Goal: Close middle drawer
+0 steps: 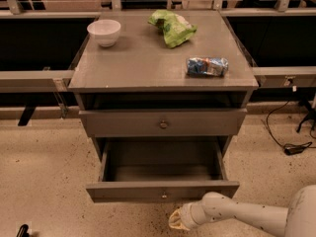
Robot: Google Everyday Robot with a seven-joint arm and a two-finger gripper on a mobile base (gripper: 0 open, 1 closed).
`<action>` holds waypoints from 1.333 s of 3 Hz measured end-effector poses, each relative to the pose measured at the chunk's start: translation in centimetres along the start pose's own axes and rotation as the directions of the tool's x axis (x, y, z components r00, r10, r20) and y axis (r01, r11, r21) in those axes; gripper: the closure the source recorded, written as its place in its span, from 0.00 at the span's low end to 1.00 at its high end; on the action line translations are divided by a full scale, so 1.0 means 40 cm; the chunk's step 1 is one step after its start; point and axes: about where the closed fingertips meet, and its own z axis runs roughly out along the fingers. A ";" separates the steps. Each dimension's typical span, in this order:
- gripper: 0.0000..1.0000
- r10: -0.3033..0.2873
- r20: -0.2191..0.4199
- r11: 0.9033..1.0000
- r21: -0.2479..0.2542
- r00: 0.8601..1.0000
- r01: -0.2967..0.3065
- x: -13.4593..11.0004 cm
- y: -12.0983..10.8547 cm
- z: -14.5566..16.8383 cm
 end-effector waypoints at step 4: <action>1.00 -0.043 -0.002 0.997 0.060 0.999 0.043 0.049 -0.084 0.070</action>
Offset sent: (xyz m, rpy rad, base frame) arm 0.0796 0.0077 -0.0411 -0.0282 -0.1366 -0.0016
